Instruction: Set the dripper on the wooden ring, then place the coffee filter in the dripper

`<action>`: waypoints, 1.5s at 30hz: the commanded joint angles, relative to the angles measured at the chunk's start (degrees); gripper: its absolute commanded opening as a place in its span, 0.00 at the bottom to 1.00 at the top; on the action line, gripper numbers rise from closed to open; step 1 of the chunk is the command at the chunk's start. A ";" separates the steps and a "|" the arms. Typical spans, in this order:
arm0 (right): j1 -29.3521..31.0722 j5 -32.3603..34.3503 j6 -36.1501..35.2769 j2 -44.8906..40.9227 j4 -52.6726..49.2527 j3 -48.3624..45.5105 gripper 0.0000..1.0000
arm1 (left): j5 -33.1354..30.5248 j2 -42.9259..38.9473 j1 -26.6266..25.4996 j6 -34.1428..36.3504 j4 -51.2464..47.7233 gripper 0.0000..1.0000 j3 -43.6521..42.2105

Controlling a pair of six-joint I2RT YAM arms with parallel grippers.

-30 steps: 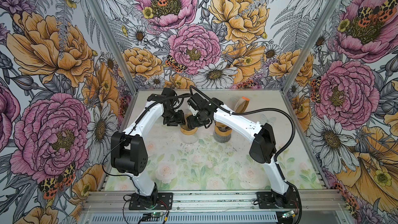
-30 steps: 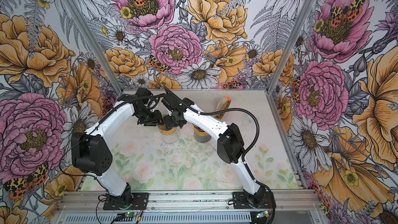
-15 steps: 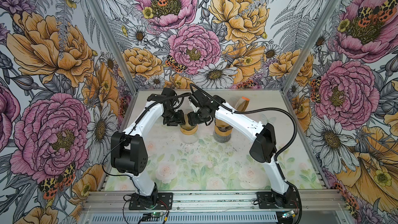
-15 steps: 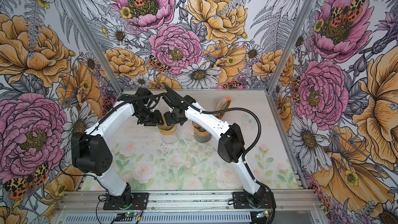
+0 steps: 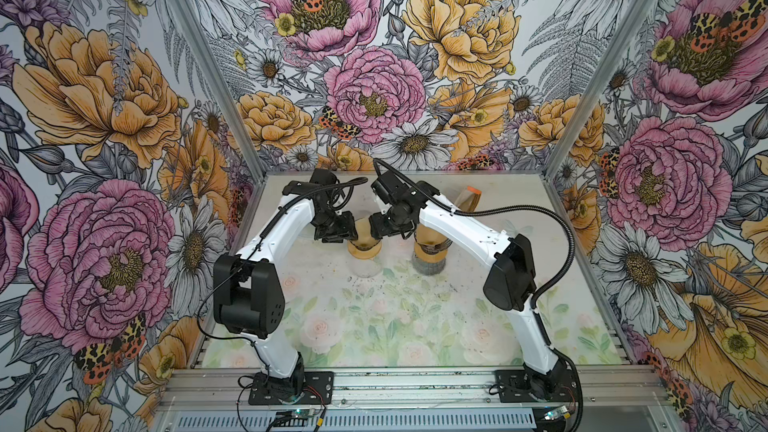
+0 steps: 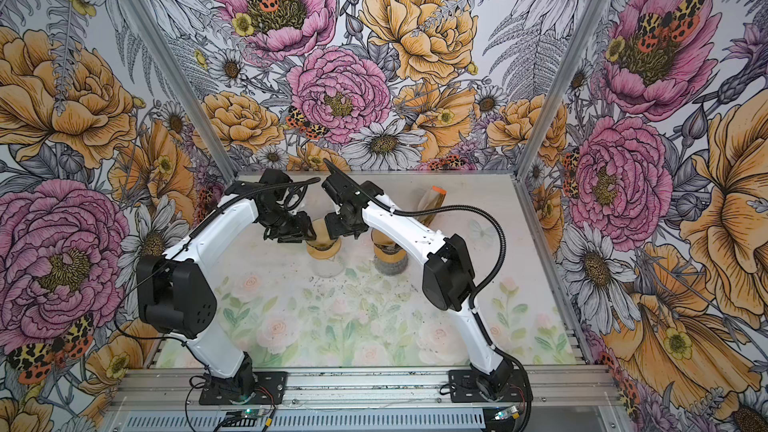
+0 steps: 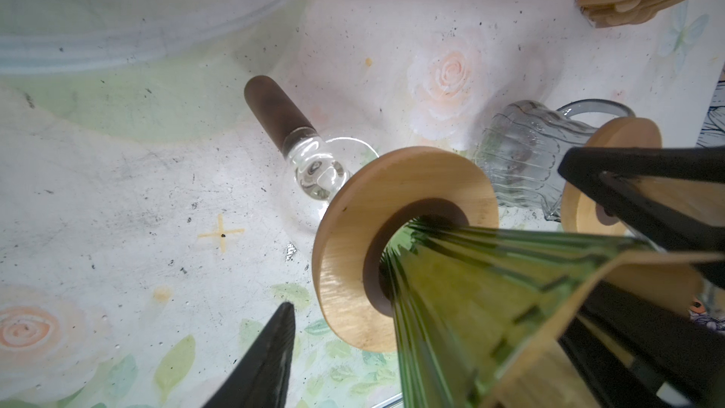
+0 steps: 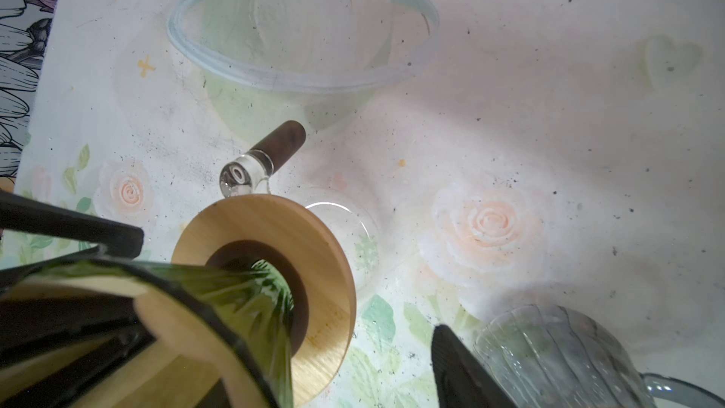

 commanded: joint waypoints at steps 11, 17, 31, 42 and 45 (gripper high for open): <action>0.56 0.72 -1.30 -0.24 -0.28 0.62 0.64 | 8.62 -0.21 0.26 2.69 0.75 0.50 2.65; 0.77 -1.50 -1.28 -0.14 -0.23 1.27 0.64 | 3.57 1.01 0.09 1.37 0.88 0.50 2.98; 0.93 -6.47 -1.94 -0.14 -0.26 2.30 0.64 | 1.23 2.00 0.44 -0.35 1.05 0.50 3.14; 0.29 -6.34 -1.57 2.62 -0.36 3.64 0.64 | 1.06 1.86 0.81 -0.41 1.00 0.50 1.97; 0.29 -5.68 -1.40 2.97 -0.34 3.52 0.64 | 1.16 1.90 1.26 -0.81 1.00 0.50 1.75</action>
